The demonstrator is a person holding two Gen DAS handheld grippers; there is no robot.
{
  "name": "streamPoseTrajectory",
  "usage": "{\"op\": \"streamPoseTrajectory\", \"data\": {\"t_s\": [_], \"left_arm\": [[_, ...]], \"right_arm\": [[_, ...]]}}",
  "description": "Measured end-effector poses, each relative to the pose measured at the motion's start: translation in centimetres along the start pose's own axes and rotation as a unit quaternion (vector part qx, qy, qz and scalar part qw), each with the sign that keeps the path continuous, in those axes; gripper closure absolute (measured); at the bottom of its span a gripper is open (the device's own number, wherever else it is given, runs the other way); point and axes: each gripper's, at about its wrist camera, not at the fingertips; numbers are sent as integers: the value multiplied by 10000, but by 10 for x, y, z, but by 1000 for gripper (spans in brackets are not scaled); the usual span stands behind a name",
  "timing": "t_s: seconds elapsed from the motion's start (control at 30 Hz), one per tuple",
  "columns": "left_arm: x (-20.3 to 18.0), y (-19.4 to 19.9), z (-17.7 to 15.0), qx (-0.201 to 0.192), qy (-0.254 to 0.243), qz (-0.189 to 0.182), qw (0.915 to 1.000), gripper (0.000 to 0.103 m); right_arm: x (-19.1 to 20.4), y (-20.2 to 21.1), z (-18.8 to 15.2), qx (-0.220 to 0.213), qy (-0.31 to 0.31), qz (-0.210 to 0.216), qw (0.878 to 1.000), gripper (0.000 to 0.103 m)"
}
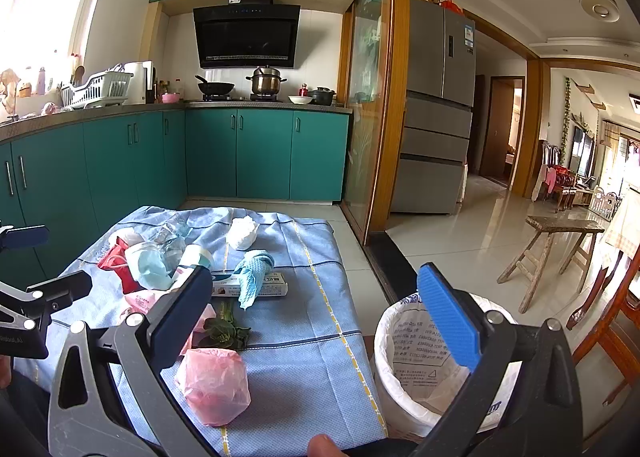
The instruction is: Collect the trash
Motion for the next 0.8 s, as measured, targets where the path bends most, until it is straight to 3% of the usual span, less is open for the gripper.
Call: {"op": "streamPoseTrajectory", "data": {"t_s": [0.8], "left_arm": [[-2,-3,-3,53,4,-46,10000,3]], "right_arm": [[1,0,-1,7,51,0,10000,3]]}}
Point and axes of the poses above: each gripper's, at about its wrist camera, not at the fingertips, and y roughly against the way its jaws point, x to its left, z to its top, and after that the axes turned 11 degrees about -y, right-handed
